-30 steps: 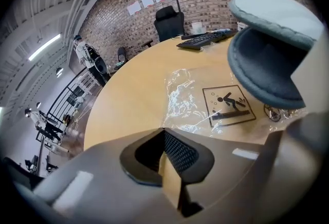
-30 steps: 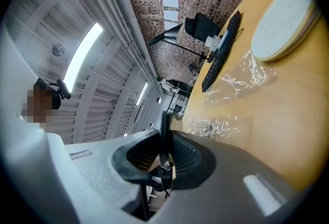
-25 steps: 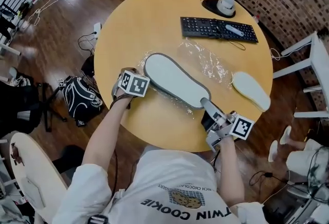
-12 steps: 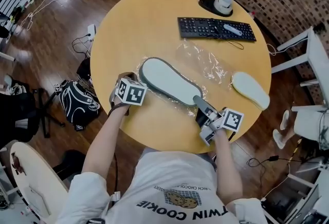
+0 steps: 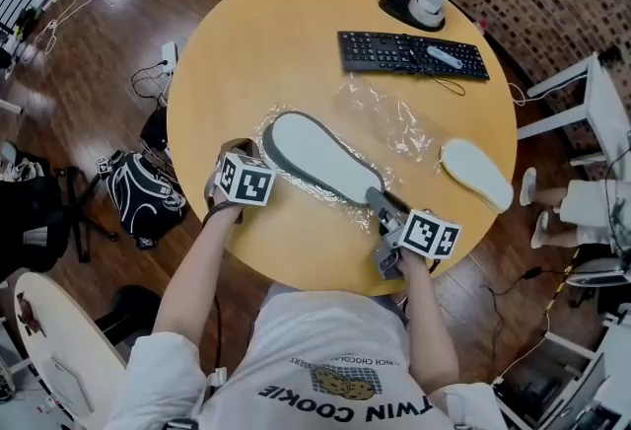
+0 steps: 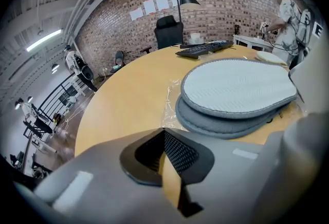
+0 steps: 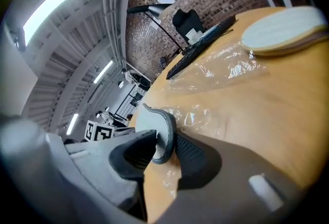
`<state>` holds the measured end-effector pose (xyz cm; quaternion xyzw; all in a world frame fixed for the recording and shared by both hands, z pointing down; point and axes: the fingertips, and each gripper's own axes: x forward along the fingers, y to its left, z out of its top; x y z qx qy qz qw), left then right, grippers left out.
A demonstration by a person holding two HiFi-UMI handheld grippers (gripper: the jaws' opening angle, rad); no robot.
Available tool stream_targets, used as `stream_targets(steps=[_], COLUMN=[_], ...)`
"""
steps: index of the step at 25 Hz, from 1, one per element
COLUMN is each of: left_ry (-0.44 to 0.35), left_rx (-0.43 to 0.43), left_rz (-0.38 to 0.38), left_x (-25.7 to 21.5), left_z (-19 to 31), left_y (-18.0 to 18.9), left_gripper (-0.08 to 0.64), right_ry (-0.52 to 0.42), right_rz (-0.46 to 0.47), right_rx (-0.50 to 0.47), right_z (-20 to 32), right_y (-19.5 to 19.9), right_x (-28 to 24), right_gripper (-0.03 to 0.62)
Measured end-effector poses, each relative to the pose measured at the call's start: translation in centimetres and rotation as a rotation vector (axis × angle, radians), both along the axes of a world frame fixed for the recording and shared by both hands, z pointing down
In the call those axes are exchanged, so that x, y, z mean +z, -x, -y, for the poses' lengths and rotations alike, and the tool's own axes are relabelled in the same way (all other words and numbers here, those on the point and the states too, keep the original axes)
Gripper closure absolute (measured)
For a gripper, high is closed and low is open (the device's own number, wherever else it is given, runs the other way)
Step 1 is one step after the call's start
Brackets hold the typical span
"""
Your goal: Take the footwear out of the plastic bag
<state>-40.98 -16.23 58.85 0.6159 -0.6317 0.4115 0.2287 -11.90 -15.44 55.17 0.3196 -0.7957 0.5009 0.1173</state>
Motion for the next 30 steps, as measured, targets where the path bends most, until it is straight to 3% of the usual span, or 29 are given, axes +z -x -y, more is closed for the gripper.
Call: stream_targets(steps=[7, 13, 17, 22, 30], left_ry=[-0.001, -0.053, -0.118, -0.177, -0.268], left_rx=[0.011, -0.006, -0.034, -0.081, -0.236], left_rz=[0.005, 0.000, -0.023, -0.086, -0.136], left_x=[0.0, -1.0, -2.6, -4.5, -7.1], left_z=[0.0, -0.1, -0.7, -1.9, -3.8], left_y=[0.3, 0.2, -0.6, -3.5, -13.1], left_gripper=[0.561, 0.557, 0.557, 0.557, 0.557], right_ry=[-0.148, -0.225, -0.273, -0.354, -0.452], right_rz=[-0.348, -0.501, -0.507, -0.442, -0.317], right_rx=[-0.115, -0.204, -0.236, -0.284, -0.438], right_z=[0.2, 0.1, 0.1, 0.3, 1.0], right_y=[0.0, 0.0, 0.3, 0.3, -3.3], right_x=[1.3, 2.0, 1.5, -0.6, -2.7], right_gripper=[0.458, 0.403, 0.402, 0.402, 0.405])
